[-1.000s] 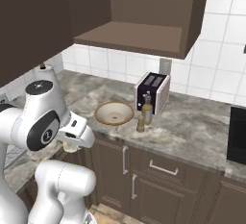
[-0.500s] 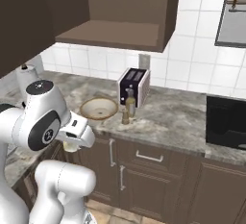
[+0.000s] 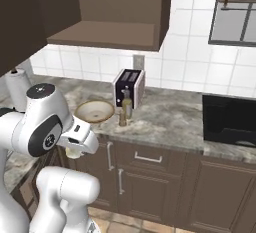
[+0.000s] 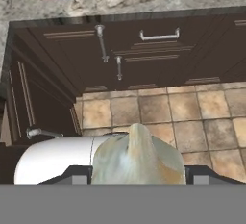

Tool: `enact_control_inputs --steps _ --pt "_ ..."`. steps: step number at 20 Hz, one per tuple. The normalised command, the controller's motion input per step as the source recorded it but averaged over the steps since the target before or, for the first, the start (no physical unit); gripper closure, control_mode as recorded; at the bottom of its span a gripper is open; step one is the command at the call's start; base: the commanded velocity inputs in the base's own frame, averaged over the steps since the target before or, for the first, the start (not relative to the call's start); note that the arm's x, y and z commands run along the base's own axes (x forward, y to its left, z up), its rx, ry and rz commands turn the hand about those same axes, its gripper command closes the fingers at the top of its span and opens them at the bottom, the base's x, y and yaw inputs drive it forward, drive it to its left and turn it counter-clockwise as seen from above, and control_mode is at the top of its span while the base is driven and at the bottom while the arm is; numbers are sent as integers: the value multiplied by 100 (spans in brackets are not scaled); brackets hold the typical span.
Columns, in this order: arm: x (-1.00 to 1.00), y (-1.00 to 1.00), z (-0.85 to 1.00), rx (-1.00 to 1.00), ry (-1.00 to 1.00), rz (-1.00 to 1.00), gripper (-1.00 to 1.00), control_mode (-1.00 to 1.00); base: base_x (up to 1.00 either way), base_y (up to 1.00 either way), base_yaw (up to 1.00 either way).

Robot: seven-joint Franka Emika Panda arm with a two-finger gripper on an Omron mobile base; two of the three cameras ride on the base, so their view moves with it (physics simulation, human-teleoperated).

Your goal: Retrieve the bottle and the shaker from the cabinet and place them next to the mixing bowl on the counter. Then add garlic from the fridge to the mixing bowl.

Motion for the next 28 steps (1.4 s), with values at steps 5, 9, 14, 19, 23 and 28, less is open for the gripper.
enact_control_inputs --steps 5,9,14,19,23,28 --pt "0 0 0 0 0 0 100 100 100 0 -14" --pt "0 0 0 0 0 0 100 100 100 -25 -6" --pt "0 0 0 0 0 0 100 100 31 34 0" --pt "0 0 0 0 0 0 100 100 -30 99 0" --pt "0 0 0 0 0 0 100 100 -18 0 0" --pt "0 0 0 0 0 0 100 100 -21 -34 0"
